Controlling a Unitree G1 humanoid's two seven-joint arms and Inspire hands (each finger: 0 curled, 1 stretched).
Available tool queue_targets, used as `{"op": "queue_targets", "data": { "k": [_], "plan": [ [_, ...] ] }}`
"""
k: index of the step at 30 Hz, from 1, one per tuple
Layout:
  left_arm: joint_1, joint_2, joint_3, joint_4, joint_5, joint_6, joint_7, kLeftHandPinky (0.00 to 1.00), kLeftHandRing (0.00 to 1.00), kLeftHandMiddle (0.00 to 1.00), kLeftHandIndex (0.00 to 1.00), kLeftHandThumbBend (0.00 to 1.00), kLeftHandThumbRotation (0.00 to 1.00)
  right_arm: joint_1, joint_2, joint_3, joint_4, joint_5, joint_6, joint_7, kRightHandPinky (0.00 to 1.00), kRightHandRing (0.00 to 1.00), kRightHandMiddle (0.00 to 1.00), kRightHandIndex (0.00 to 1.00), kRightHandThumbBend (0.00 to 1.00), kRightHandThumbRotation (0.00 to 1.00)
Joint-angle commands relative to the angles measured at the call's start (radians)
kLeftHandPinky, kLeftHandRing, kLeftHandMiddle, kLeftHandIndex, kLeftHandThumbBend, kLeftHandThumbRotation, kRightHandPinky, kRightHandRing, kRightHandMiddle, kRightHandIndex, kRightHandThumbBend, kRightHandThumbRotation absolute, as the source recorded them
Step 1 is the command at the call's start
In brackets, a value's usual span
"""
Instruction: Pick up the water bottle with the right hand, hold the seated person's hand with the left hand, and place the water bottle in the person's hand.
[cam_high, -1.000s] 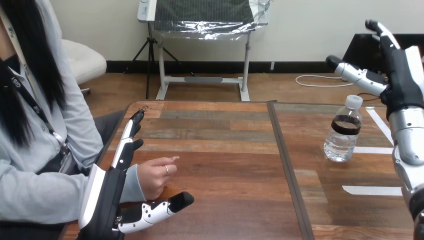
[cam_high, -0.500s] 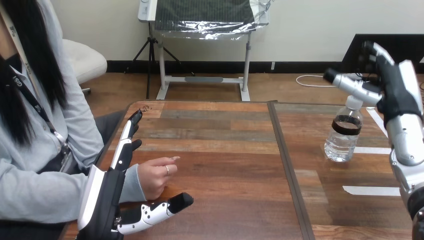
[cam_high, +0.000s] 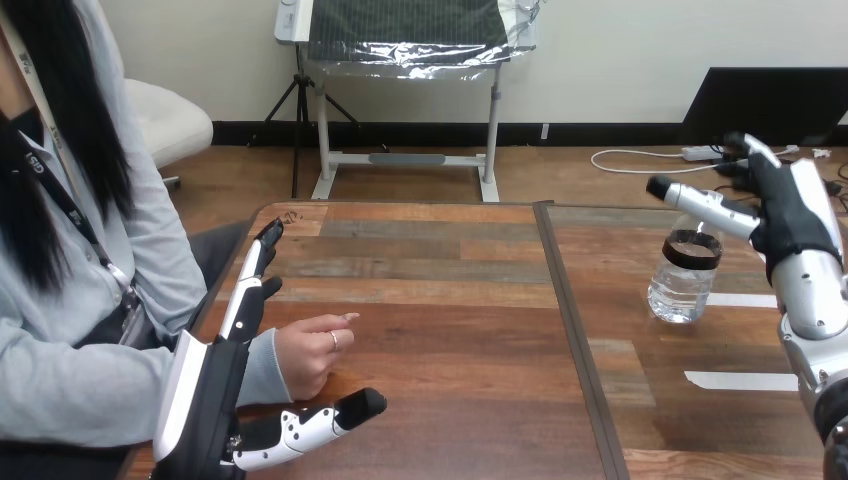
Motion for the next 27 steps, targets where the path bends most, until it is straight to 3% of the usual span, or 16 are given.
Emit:
{"op": "queue_targets", "data": {
  "k": [1, 27],
  "plan": [
    [-0.033, 0.025, 0.014, -0.049, -0.030, -0.034, -0.008, 0.91, 0.98, 1.00, 0.99, 1.00, 0.56, -0.061, 0.005, 0.008, 0.000, -0.006, 0.022, 0.007, 0.80, 0.87, 0.87, 0.93, 1.00, 0.47],
    [0.005, 0.028, 0.036, -0.094, -0.051, -0.041, -0.027, 0.91, 0.97, 0.99, 0.98, 1.00, 0.55, -0.012, 0.030, 0.008, 0.009, 0.002, 0.091, 0.022, 0.74, 0.82, 0.86, 0.90, 0.94, 0.36]
  ]
}}
